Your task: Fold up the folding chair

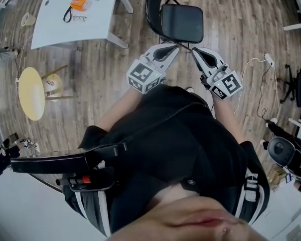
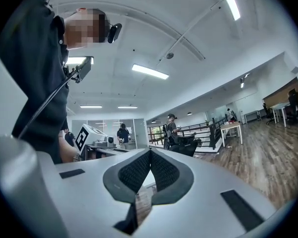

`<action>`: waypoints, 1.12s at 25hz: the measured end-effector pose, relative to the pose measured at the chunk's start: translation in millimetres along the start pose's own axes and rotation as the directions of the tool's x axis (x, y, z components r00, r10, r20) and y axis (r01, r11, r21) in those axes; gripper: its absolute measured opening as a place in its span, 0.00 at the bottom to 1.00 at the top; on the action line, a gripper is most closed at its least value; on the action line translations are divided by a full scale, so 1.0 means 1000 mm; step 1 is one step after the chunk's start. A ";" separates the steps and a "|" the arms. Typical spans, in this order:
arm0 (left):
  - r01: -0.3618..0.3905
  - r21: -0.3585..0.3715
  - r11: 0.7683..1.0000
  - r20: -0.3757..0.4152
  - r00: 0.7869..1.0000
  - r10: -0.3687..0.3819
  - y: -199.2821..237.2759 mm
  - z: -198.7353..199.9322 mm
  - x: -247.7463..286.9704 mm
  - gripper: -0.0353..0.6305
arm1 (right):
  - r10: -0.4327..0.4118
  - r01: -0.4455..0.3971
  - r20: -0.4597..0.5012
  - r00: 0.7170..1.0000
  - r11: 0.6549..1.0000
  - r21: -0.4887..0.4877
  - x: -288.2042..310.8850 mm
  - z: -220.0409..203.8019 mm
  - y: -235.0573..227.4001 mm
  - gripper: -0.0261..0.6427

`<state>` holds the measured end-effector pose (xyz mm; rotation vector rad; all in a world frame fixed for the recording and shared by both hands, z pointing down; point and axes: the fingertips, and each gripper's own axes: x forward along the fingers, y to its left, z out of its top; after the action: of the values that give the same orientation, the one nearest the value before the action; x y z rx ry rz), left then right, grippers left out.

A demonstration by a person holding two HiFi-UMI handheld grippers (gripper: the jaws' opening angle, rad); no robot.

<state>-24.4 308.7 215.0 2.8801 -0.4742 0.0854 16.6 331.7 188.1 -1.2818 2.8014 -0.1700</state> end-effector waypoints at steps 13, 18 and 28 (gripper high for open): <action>0.086 -0.005 0.996 -0.009 0.996 -0.086 0.039 0.002 -0.004 0.06 | -0.116 0.116 0.009 0.993 0.993 0.031 0.031 -0.006 -0.011 0.05; 0.083 -0.025 0.996 -0.027 0.996 -0.084 0.051 -0.001 0.007 0.06 | -0.141 0.141 -0.003 0.990 0.989 0.043 0.029 -0.007 -0.027 0.05; 0.008 -0.012 1.000 -0.053 0.999 -0.008 0.083 0.003 0.056 0.06 | -0.103 0.097 0.041 0.994 0.986 0.135 0.033 -0.009 -0.103 0.05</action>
<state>2.0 213.5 234.2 2.8597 -0.4519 0.1562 71.4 240.4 209.2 -1.3763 2.6369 -0.3205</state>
